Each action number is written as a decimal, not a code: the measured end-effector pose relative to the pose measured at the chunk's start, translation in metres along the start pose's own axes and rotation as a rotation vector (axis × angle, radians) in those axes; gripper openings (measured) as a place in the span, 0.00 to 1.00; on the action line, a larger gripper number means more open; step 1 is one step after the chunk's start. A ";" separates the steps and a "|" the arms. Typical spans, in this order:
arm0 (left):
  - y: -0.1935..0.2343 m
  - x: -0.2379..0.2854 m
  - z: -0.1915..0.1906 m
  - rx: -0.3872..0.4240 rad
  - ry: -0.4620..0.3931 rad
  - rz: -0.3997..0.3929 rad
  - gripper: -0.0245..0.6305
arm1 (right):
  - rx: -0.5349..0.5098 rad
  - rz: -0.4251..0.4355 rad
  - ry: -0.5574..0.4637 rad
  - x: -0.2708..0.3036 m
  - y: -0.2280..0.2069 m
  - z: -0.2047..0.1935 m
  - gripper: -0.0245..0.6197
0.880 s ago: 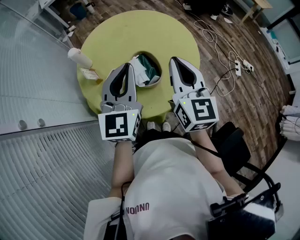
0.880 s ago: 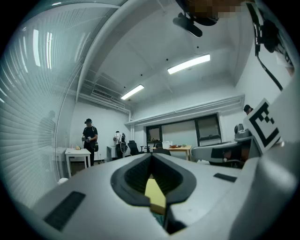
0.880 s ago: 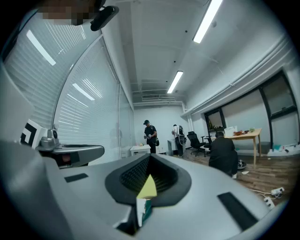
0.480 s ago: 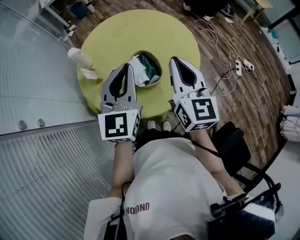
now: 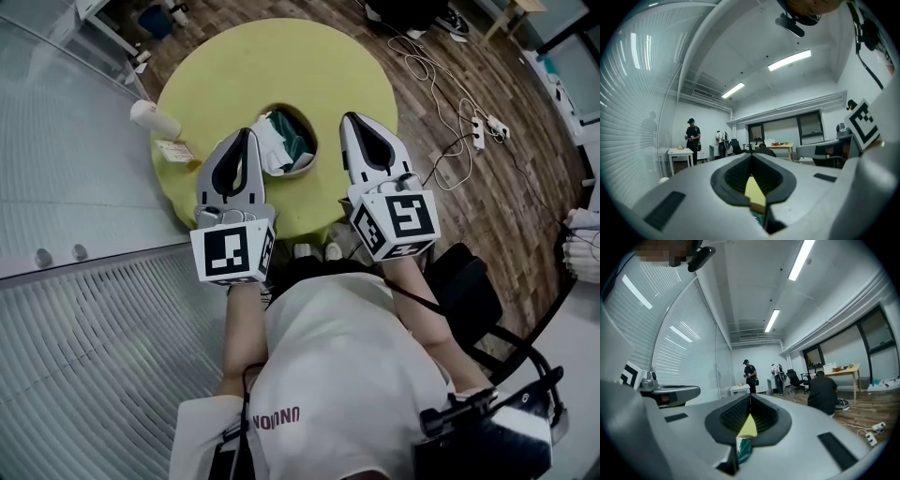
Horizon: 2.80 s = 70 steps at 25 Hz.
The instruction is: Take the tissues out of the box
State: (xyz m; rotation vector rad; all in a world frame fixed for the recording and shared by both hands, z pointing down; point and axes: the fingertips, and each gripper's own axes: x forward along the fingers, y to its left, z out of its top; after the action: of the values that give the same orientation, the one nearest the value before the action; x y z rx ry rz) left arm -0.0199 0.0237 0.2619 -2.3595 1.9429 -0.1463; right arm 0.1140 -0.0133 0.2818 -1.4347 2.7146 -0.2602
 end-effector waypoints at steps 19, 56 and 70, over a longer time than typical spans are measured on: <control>0.049 0.019 -0.029 -0.013 0.049 0.078 0.06 | 0.010 0.020 0.071 0.047 -0.022 -0.030 0.07; 0.096 0.075 -0.126 -0.101 0.232 0.000 0.06 | 0.132 0.180 0.673 0.140 0.002 -0.196 0.23; 0.084 0.074 -0.129 -0.148 0.222 -0.034 0.06 | 0.016 0.201 0.890 0.128 0.007 -0.244 0.28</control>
State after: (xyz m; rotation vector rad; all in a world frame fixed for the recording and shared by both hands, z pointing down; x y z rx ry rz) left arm -0.1038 -0.0657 0.3814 -2.5701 2.0765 -0.2890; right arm 0.0040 -0.0858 0.5237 -1.2050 3.4571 -1.1404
